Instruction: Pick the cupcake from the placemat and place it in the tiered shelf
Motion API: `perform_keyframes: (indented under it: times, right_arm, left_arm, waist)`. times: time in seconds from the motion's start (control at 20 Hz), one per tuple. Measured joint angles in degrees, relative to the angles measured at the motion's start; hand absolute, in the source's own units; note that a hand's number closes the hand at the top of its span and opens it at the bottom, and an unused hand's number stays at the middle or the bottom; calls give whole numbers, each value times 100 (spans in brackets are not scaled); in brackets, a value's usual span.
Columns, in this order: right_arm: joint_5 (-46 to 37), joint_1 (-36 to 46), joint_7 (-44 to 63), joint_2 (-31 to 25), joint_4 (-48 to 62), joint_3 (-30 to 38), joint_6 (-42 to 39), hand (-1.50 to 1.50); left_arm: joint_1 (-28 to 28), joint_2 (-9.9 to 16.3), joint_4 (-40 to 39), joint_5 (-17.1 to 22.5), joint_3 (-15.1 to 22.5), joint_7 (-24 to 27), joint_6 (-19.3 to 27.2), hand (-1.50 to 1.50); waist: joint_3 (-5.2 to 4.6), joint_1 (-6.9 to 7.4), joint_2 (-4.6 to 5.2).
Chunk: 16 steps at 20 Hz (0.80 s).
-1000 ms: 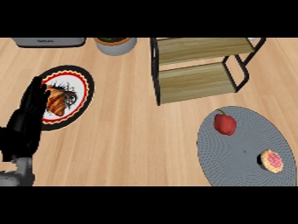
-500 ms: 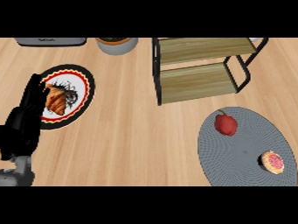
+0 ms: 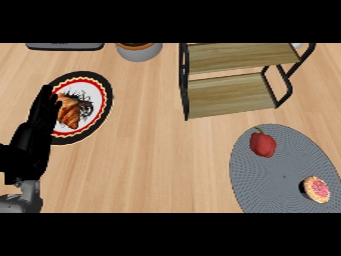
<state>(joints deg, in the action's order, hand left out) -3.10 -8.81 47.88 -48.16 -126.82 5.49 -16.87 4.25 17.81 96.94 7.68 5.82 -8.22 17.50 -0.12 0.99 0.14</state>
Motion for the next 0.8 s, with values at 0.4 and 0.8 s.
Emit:
perform_keyframes:
  times: [0.4,0.8]
  right_arm:
    - [-1342,656,736,186,522,-1368,-78,-150]
    - [-2092,538,696,543,1053,-1624,-183,-150]
  left_arm:
    - [104,-92,-186,-18,-114,69,-98,0]
    - [86,-149,-147,-99,-290,17,-177,0]
  waist:
    - [5,-3,6]
    - [11,-81,-13]
